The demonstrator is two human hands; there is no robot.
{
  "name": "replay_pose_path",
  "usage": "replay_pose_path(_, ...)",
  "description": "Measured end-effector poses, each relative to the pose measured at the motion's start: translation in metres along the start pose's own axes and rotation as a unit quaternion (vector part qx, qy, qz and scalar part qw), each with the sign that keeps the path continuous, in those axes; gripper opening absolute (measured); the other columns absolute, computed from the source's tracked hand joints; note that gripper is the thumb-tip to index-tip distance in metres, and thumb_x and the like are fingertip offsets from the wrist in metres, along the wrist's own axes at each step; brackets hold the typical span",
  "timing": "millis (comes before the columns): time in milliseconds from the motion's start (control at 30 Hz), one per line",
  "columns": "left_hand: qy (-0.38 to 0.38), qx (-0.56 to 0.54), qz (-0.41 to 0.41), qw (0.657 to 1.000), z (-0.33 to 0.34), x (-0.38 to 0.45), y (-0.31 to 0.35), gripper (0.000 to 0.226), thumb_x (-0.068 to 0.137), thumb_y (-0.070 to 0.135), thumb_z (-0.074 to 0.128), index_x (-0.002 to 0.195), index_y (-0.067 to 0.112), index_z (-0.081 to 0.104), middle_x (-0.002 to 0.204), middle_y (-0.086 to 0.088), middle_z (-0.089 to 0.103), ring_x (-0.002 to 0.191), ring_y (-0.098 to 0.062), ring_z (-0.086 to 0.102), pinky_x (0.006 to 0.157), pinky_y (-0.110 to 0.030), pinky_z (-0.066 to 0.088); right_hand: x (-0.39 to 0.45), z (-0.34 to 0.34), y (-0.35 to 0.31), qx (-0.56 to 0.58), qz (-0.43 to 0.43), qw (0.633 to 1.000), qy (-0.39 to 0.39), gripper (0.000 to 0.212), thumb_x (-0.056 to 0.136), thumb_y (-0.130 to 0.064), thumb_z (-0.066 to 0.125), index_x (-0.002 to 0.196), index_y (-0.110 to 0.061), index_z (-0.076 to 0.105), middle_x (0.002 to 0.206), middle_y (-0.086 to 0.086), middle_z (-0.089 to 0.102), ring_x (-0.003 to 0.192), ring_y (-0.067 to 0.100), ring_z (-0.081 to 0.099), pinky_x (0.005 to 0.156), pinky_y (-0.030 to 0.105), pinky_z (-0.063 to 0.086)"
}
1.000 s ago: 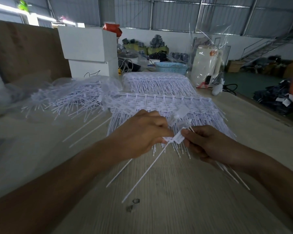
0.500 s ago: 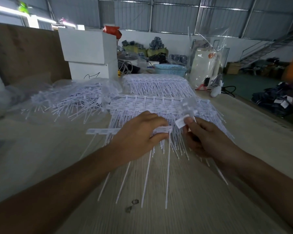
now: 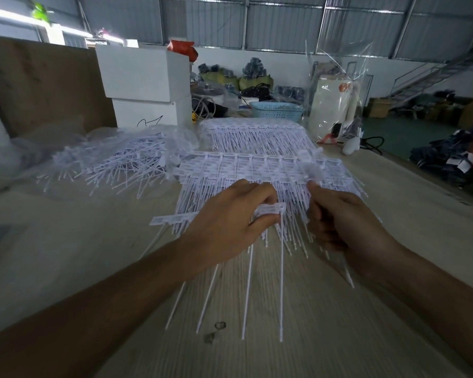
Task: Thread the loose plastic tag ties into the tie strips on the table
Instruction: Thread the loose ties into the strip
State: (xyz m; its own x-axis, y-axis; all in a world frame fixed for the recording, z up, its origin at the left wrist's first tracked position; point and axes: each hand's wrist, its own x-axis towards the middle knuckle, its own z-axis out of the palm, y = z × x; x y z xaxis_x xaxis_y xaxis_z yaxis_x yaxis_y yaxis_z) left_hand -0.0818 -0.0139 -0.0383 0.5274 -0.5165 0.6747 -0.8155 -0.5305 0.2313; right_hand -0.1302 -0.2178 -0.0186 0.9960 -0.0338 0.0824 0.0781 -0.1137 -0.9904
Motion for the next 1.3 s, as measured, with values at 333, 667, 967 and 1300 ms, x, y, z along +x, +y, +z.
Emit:
replay_pose_path(333,0.030,-0.055,-0.020,0.998,0.000,0.001,0.007,0.019,0.086,0.033,0.070,0.096,0.020,0.061,0.087,0.007,0.061,0.083,-0.015,0.057,0.069,-0.045,0.050,-0.003,0.009,0.001,-0.020,0.045,0.998,-0.050,0.045,0.088,-0.059,0.061,0.066,-0.020,0.068,0.054,-0.005,0.028,0.044,0.011,0.022,0.041,0.020,0.018)
replay_pose_path(667,-0.018,-0.093,-0.048,0.994,-0.007,0.004,-0.003,0.031,0.092,0.027,0.069,0.121,0.024,0.062,0.109,0.008,0.069,0.101,-0.004,0.063,0.089,-0.034,0.053,0.004,0.002,0.003,0.045,0.057,0.997,-0.033,0.030,0.098,-0.033,0.059,0.077,-0.013,0.066,0.055,-0.004,0.029,0.043,0.009,0.020,0.039,0.019,0.013)
replay_pose_path(967,-0.034,-0.001,0.035,0.999,-0.008,0.005,-0.007,0.018,0.099,0.016,0.059,0.112,0.009,0.070,0.100,-0.002,0.070,0.092,-0.019,0.061,0.079,-0.035,0.049,-0.003,0.007,0.003,-0.045,-0.043,0.997,-0.051,0.031,0.098,-0.029,0.056,0.088,-0.002,0.068,0.050,-0.006,0.034,0.041,0.006,0.028,0.039,0.017,0.025)
replay_pose_path(1300,-0.043,-0.086,0.023,0.995,-0.008,0.007,-0.007,0.020,0.100,0.014,0.056,0.097,0.002,0.072,0.080,-0.005,0.067,0.073,-0.018,0.062,0.068,-0.034,0.047,-0.002,0.003,0.000,-0.285,-0.224,0.932,-0.035,0.025,0.100,-0.018,0.055,0.090,0.000,0.069,0.052,-0.011,0.042,0.046,0.004,0.039,0.050,0.015,0.027)
